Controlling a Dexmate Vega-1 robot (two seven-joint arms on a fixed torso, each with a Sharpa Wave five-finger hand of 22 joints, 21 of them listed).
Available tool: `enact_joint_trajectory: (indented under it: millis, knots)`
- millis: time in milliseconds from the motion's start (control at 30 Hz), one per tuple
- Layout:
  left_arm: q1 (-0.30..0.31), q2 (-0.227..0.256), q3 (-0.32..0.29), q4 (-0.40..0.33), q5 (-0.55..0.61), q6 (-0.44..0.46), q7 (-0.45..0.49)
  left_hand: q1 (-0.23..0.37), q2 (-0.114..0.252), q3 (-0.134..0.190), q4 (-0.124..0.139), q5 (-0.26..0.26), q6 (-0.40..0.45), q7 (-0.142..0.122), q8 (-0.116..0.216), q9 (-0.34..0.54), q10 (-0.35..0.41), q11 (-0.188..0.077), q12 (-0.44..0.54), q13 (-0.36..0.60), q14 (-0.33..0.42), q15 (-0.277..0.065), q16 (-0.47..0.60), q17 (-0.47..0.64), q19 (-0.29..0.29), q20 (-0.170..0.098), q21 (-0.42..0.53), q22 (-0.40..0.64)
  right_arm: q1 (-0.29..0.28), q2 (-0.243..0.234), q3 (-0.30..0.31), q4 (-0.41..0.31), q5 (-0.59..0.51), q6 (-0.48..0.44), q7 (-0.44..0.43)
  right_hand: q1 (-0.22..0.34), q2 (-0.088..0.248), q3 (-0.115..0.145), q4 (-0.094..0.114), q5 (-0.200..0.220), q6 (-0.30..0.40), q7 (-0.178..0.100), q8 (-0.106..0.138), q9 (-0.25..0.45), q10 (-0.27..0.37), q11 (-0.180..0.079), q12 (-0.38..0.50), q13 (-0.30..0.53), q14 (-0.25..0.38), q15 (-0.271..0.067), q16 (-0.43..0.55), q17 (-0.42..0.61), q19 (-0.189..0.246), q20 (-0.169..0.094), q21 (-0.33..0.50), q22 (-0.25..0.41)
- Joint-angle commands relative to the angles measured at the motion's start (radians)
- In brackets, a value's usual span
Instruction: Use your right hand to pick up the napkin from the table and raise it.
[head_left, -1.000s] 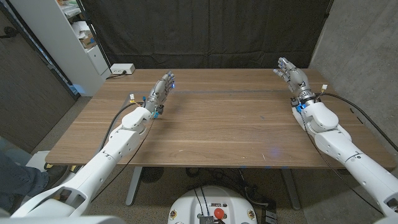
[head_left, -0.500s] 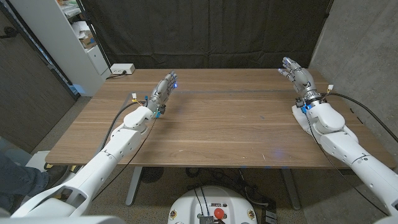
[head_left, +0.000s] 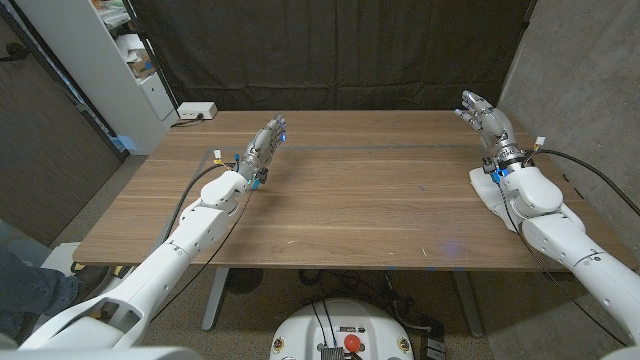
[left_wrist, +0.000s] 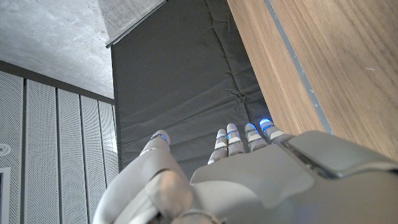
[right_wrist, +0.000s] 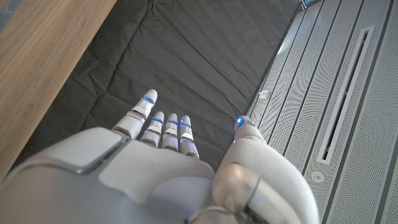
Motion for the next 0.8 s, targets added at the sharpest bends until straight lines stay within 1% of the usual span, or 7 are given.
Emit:
enact_joint_trajectory:
  millis: [33,167,367,433,500,567,800]
  knots:
    - [-0.019,-0.008,0.006,0.024,0.0,-0.008,-0.019,0.007,0.003,0.003,-0.008,-0.002,0.004,0.002,0.0,0.005,0.001,-0.001,0.004,0.004,-0.002,0.004,0.001,0.003,0.0,0.007,-0.003,0.003,-0.022,-0.025,0.018,-0.015,-0.062,0.023,-0.043,0.003,0.001,0.001,-0.005,-0.003,0.011,-0.01,0.008,-0.001,-0.001,-0.011,0.005,0.002,0.029,0.0,0.014,0.003,0.011,0.002,-0.006,0.004]
    - [-0.028,-0.009,0.006,0.038,-0.002,-0.008,-0.027,0.008,0.004,0.004,-0.009,-0.003,0.004,0.001,0.0,0.005,0.001,-0.004,0.004,0.004,-0.002,0.002,0.001,0.003,0.001,0.006,-0.005,0.003,-0.021,-0.023,0.018,-0.011,-0.063,0.024,-0.044,0.0,0.001,0.0,-0.004,-0.004,0.011,-0.013,0.007,-0.001,-0.002,-0.014,0.004,0.002,0.049,-0.004,0.022,0.005,0.013,0.003,-0.006,0.004]
    - [-0.04,-0.009,0.004,0.053,-0.001,-0.007,-0.035,0.01,0.005,0.004,-0.011,-0.003,0.006,0.001,0.0,0.005,0.002,-0.003,0.005,0.004,-0.001,0.001,0.001,0.003,0.002,0.009,-0.008,0.004,-0.016,-0.023,0.017,-0.011,-0.07,0.02,-0.05,-0.001,0.0,-0.001,-0.005,-0.005,0.009,-0.021,0.005,-0.001,0.002,-0.015,0.006,0.002,0.053,-0.006,0.022,0.005,0.013,0.003,-0.007,0.004]
    - [-0.044,-0.006,0.005,0.051,0.002,0.004,-0.032,0.01,0.005,0.005,-0.012,-0.004,0.011,-0.003,0.001,0.005,0.002,-0.003,0.005,0.004,-0.001,0.0,0.001,0.003,0.001,0.01,-0.01,0.004,-0.013,-0.025,0.016,-0.01,-0.074,0.02,-0.049,-0.005,-0.001,-0.004,-0.004,-0.006,0.011,-0.039,0.006,0.0,0.007,-0.012,0.008,0.002,0.052,-0.006,0.021,0.006,0.01,0.006,-0.009,0.004]
    - [-0.05,-0.004,0.004,0.054,-0.001,0.006,-0.042,0.011,0.006,0.005,-0.013,-0.004,0.013,-0.003,0.002,0.005,0.001,-0.002,0.004,0.004,-0.001,0.001,0.001,0.003,0.001,0.013,-0.011,0.004,-0.012,-0.025,0.016,-0.01,-0.087,0.023,-0.058,-0.006,-0.003,-0.005,-0.004,-0.007,0.012,-0.044,0.006,0.0,0.01,-0.011,0.009,0.002,0.053,-0.004,0.022,0.006,0.009,0.007,-0.009,0.004]
    - [-0.054,-0.002,0.003,0.054,0.002,0.009,-0.039,0.011,0.006,0.005,-0.014,-0.004,0.013,-0.003,0.002,0.005,0.002,-0.003,0.004,0.004,-0.001,0.0,0.001,0.003,0.001,0.014,-0.013,0.004,-0.012,-0.026,0.017,-0.01,-0.094,0.023,-0.066,-0.008,-0.005,-0.007,-0.004,-0.008,0.014,-0.054,0.006,0.0,0.011,-0.013,0.009,0.002,0.052,-0.004,0.021,0.007,0.009,0.007,-0.01,0.004]
    - [-0.068,0.006,0.003,0.067,0.005,0.023,-0.054,0.012,0.007,0.005,-0.015,-0.005,0.015,-0.001,0.001,0.005,0.0,-0.003,0.004,0.004,-0.002,0.002,0.0,0.003,0.001,0.015,-0.016,0.004,-0.009,-0.029,0.021,-0.003,-0.109,0.026,-0.079,-0.008,-0.008,-0.009,-0.007,-0.008,0.014,-0.058,0.005,0.0,0.013,-0.012,0.009,0.002,0.041,-0.001,0.015,0.007,0.0,0.008,-0.013,0.004]
